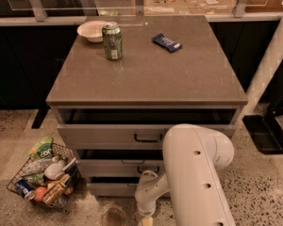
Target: Open bottom drawer
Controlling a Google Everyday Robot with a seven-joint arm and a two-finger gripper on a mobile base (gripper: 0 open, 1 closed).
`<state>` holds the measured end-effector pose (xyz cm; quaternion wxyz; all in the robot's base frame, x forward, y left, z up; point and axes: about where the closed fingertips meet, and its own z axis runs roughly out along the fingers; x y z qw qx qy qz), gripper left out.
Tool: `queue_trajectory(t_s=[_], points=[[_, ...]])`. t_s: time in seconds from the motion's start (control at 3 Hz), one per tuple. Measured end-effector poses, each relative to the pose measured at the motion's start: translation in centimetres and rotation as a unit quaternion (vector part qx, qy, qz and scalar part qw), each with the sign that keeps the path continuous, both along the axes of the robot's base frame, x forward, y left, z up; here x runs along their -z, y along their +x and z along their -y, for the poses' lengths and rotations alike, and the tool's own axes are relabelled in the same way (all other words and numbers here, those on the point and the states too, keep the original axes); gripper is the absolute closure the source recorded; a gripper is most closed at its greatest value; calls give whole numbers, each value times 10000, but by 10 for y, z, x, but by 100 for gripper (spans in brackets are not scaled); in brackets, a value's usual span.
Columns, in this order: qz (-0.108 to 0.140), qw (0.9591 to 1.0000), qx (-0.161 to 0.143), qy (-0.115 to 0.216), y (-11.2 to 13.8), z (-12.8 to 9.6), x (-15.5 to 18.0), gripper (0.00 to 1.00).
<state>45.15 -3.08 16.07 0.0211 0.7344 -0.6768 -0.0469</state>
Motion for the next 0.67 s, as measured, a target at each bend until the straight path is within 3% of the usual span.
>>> queue_trajectory(t_s=[0.67], points=[[0, 10000, 0, 0, 0, 0, 0, 0]])
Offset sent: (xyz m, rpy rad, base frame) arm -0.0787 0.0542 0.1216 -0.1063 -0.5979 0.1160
